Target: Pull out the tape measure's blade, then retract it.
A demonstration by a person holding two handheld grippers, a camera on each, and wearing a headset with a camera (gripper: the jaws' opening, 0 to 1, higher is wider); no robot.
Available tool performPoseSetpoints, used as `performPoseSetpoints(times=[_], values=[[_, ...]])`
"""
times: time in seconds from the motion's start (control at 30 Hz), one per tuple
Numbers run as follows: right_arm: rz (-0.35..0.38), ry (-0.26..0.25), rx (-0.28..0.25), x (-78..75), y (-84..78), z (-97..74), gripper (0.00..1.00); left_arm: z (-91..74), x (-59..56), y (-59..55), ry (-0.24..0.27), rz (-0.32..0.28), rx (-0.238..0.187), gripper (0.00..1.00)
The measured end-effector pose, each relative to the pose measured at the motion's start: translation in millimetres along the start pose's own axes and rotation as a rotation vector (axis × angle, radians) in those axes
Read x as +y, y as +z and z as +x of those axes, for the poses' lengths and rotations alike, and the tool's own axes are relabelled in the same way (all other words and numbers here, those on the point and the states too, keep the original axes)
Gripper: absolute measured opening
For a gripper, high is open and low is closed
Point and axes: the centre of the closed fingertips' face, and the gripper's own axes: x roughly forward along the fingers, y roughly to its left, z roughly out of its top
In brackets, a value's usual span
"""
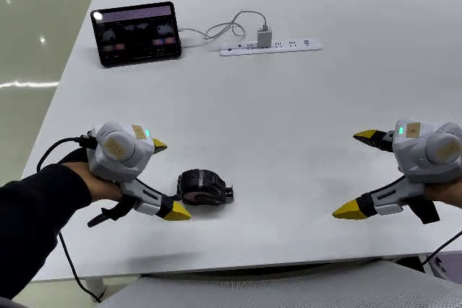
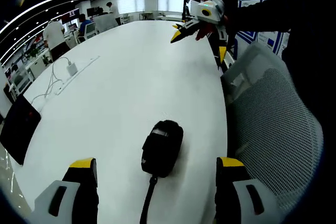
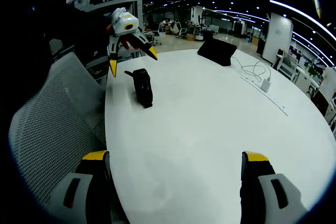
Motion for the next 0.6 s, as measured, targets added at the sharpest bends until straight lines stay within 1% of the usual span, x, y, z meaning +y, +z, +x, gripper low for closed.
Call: performPoseSetpoints(times=[0.03,0.13,0.17,0.2,0.23,0.27,0.3,0.4,0.43,0.53,0.57,0.6], values=[[-0.006,0.005,0.000,0.9,1.6,2.1,1.00,1.3,-1.1,0.0,-0.006,0.008,0.011,0.89],[-0.018,0.016,-0.010,2.8,8.9,9.5,1.00,5.9,-4.8,2.7,-0.032,0.023,0.021,0.89],[-0.021,0.022,-0.011,4.0,12.3,13.2,1.00,7.9,-7.3,2.6,-0.042,0.031,0.033,0.89],[-0.027,0.027,-0.014,5.1,15.1,15.7,1.00,9.9,-7.3,0.6,-0.042,0.046,0.053,0.89],[-0.035,0.036,-0.015,7.3,18.7,19.8,1.00,11.8,-6.4,-5.1,-0.044,0.074,0.096,0.89],[-0.042,0.045,-0.015,9.4,21.2,23.1,1.00,13.8,-7.0,-7.9,-0.050,0.087,0.120,0.89],[-0.056,0.059,-0.014,12.8,24.4,27.6,1.00,16.8,-9.4,-8.9,-0.062,0.093,0.132,0.89],[-0.088,0.086,-0.009,19.8,31.4,38.0,1.00,22.9,-11.9,-8.4,-0.084,0.105,0.144,0.89],[-0.090,0.092,-0.009,21.6,33.8,40.7,1.00,23.4,-12.2,-7.5,-0.085,0.108,0.148,0.89],[-0.119,0.121,-0.017,27.8,41.0,49.9,1.00,26.9,-13.9,-3.9,-0.100,0.115,0.150,0.86],[-0.130,0.131,-0.025,29.8,43.4,53.5,0.99,27.9,-13.5,-3.2,-0.097,0.135,0.158,0.84],[-0.136,0.139,-0.032,30.1,43.2,57.4,0.97,29.0,-12.7,-2.3,-0.098,0.168,0.163,0.81]])
